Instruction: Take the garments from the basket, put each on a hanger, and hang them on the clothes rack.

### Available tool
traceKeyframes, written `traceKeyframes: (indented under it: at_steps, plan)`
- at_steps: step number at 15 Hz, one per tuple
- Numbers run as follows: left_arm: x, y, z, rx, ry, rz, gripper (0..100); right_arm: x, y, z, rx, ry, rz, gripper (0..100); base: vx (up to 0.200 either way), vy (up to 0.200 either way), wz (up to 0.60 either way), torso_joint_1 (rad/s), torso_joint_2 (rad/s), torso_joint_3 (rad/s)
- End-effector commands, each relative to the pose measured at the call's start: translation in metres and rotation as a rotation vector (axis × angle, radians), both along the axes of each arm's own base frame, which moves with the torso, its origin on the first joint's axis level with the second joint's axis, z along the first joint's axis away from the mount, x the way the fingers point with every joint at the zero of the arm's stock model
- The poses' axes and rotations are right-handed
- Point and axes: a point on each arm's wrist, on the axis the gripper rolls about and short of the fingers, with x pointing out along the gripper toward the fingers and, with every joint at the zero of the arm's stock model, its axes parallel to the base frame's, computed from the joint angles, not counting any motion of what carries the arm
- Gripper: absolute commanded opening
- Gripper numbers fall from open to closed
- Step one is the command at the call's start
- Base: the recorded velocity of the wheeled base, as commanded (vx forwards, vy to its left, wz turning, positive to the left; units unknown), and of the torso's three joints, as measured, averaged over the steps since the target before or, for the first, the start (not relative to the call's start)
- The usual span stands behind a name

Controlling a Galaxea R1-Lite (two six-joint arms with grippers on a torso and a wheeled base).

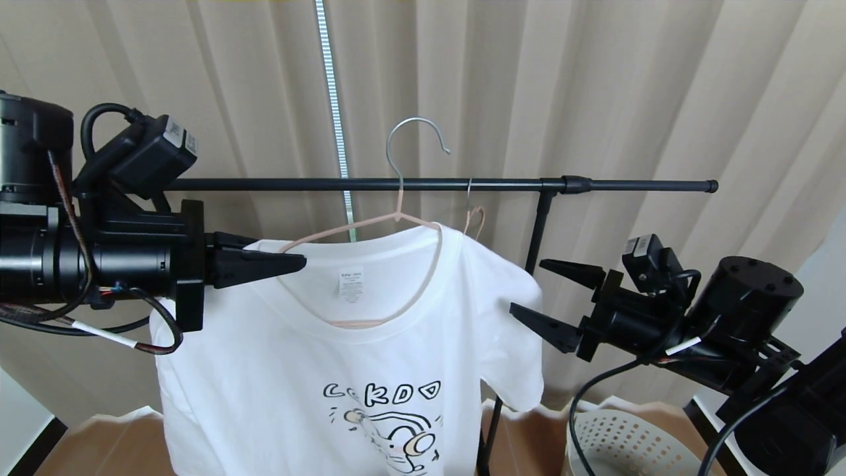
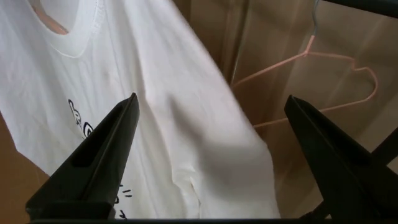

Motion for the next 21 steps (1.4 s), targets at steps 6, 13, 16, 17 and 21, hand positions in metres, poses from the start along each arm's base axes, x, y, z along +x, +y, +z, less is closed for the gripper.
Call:
traceKeyframes:
  at_steps: [6, 13, 16, 17, 21]
  plan:
    - [-0.027, 0.001, -0.024, -0.068, -0.040, 0.006, 0, 0.011, -0.006, -0.010, -0.008, 0.022, -0.030, 100, 0.000, 0.000, 0.00, 0.000, 0.00, 0.000]
    - [-0.030, 0.003, -0.018, -0.094, -0.039, 0.023, 0, -0.003, -0.013, -0.017, -0.066, 0.015, -0.018, 100, 0.000, 0.000, 0.00, 0.000, 0.00, 0.000]
    - [-0.030, 0.003, -0.017, -0.095, -0.046, 0.023, 0, -0.013, -0.015, -0.017, -0.095, -0.013, 0.056, 100, 0.000, 0.000, 0.00, 0.000, 0.00, 0.000]
    - [-0.030, 0.003, -0.016, -0.099, -0.057, 0.022, 0, -0.012, -0.015, -0.020, -0.109, -0.016, 0.058, 100, 0.000, 0.000, 0.00, 0.000, 0.00, 0.000]
    - [-0.032, 0.004, -0.012, -0.123, -0.069, 0.028, 0, 0.001, -0.017, -0.042, -0.153, 0.011, 0.043, 100, 0.000, 0.000, 0.00, 0.000, 0.00, 0.000]
